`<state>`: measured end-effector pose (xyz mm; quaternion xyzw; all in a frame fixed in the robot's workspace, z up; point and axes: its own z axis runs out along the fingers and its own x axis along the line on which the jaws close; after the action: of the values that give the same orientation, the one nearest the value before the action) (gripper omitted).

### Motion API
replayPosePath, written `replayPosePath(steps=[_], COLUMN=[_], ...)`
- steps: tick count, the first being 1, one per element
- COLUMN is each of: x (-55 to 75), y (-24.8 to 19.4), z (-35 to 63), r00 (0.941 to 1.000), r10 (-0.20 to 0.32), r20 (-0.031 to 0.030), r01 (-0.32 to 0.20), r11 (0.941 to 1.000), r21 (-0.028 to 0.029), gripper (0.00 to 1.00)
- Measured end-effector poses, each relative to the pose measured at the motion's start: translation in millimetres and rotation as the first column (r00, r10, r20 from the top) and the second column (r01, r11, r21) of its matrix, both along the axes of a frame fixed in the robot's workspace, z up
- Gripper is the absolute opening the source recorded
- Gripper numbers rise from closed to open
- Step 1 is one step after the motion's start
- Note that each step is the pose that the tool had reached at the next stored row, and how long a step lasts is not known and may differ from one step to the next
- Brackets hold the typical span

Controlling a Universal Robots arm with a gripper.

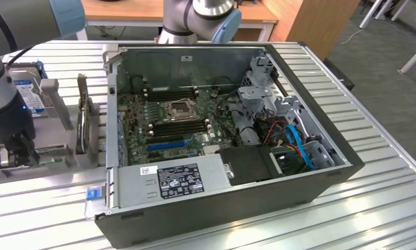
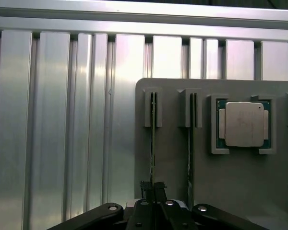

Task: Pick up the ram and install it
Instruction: 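Pick up the ram and move it above insertion slot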

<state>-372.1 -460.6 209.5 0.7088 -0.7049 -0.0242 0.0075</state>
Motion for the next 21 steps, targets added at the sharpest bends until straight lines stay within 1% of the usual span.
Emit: replayPosePath(steps=[12, 21], x=[0.0, 0.0], y=[0.0, 0.0], z=[11.3, 21.6], r00=[1.0, 1.0], r10=[0.0, 0.0], r20=[0.0001, 0.0], r01=[0.0, 0.0], r11=[1.0, 1.0], r21=[0.0, 0.0], gripper=[0.12, 0.12])
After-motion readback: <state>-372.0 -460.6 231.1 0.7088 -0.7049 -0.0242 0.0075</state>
